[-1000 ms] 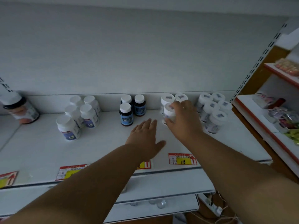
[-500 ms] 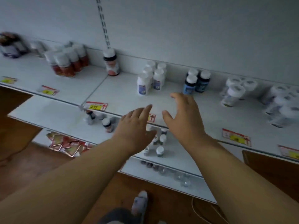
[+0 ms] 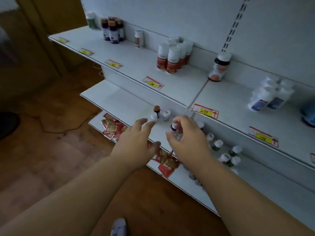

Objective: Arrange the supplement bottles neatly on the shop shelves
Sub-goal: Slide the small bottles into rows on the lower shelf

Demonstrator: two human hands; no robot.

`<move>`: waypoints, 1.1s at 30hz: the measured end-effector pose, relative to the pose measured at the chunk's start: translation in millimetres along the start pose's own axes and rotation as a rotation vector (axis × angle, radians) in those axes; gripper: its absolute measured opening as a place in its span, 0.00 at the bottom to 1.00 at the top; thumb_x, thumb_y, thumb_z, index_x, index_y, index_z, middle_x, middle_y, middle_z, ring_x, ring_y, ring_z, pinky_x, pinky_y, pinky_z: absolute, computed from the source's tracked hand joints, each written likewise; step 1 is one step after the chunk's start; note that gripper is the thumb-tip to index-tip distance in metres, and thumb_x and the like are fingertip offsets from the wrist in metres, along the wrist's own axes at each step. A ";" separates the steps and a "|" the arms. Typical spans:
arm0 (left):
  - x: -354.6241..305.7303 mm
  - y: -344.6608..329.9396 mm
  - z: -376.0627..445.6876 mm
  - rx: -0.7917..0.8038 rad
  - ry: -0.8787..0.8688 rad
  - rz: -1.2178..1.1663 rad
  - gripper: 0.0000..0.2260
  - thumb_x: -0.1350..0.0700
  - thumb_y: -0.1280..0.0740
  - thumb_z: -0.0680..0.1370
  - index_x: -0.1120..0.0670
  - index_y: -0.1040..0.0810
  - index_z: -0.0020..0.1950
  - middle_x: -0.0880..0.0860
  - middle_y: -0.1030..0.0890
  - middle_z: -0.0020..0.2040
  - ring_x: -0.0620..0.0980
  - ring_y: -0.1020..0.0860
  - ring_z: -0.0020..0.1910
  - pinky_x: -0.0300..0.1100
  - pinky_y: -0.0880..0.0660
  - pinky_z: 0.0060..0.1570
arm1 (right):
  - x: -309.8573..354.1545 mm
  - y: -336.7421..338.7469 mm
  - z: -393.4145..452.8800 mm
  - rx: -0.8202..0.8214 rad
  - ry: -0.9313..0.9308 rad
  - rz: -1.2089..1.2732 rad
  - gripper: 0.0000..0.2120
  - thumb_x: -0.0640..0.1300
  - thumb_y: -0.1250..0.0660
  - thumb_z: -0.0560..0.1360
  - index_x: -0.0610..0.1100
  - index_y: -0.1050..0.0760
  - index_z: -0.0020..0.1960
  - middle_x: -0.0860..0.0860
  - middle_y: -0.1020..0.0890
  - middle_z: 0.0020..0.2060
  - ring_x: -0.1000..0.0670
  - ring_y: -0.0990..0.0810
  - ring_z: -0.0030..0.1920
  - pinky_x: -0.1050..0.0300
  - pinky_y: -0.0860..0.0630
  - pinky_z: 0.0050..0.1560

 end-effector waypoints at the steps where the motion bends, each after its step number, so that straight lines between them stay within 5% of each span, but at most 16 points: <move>1: 24.2 6.9 3.8 0.006 -0.009 -0.009 0.30 0.39 0.38 0.77 0.45 0.42 0.77 0.50 0.39 0.76 0.53 0.32 0.71 0.51 0.30 0.67 | 12.8 -20.0 7.6 -0.002 -0.018 0.012 0.14 0.51 0.32 0.77 0.51 0.29 0.61 0.55 0.26 0.53 0.54 0.25 0.54 0.48 0.23 0.56; 6: 134.1 29.1 17.1 0.009 0.015 -0.017 0.30 0.40 0.38 0.77 0.46 0.41 0.77 0.51 0.38 0.76 0.55 0.34 0.72 0.53 0.33 0.69 | 73.1 -110.3 51.6 0.040 -0.029 0.025 0.17 0.50 0.31 0.77 0.52 0.30 0.63 0.58 0.29 0.55 0.57 0.26 0.51 0.50 0.22 0.53; 11: 192.3 27.3 51.4 0.072 -0.025 -0.048 0.31 0.39 0.38 0.78 0.44 0.44 0.78 0.50 0.39 0.77 0.54 0.35 0.73 0.53 0.34 0.69 | 73.2 -165.1 98.7 0.022 -0.095 -0.090 0.20 0.50 0.30 0.76 0.50 0.31 0.66 0.50 0.29 0.62 0.49 0.25 0.59 0.52 0.22 0.54; 19: 265.0 -49.8 150.2 0.072 0.046 -0.072 0.33 0.39 0.38 0.77 0.43 0.47 0.79 0.49 0.39 0.77 0.54 0.38 0.75 0.53 0.37 0.71 | -12.9 -297.0 215.9 0.093 -0.217 -0.100 0.26 0.55 0.30 0.76 0.48 0.34 0.69 0.45 0.29 0.66 0.47 0.27 0.64 0.59 0.31 0.54; 24: 307.2 -149.7 214.6 0.174 0.004 -0.148 0.33 0.37 0.39 0.77 0.43 0.47 0.78 0.49 0.38 0.77 0.54 0.36 0.73 0.53 0.34 0.69 | -95.3 -383.5 255.6 0.007 -0.378 -0.016 0.31 0.51 0.30 0.77 0.54 0.40 0.75 0.46 0.37 0.72 0.49 0.31 0.69 0.64 0.35 0.59; 28: 342.3 -231.4 247.1 0.155 0.024 -0.247 0.32 0.37 0.38 0.77 0.42 0.46 0.78 0.48 0.37 0.76 0.53 0.33 0.71 0.53 0.30 0.67 | -146.9 -442.5 287.2 -0.078 -0.337 -0.026 0.33 0.51 0.29 0.76 0.55 0.41 0.76 0.46 0.38 0.73 0.51 0.31 0.68 0.74 0.34 0.56; 33: 372.8 -297.9 276.2 0.136 0.026 -0.306 0.31 0.37 0.38 0.77 0.41 0.45 0.77 0.48 0.36 0.76 0.53 0.33 0.71 0.54 0.29 0.66 | -183.0 -493.0 316.9 -0.172 -0.280 -0.035 0.24 0.49 0.28 0.75 0.51 0.34 0.68 0.49 0.29 0.61 0.47 0.25 0.60 0.50 0.22 0.57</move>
Point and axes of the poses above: each hand's wrist, its own z-axis towards the middle knuckle, its own y-axis out of the back of the hand, x = y × z, the point moved 1 cm from there along z, towards the middle knuckle
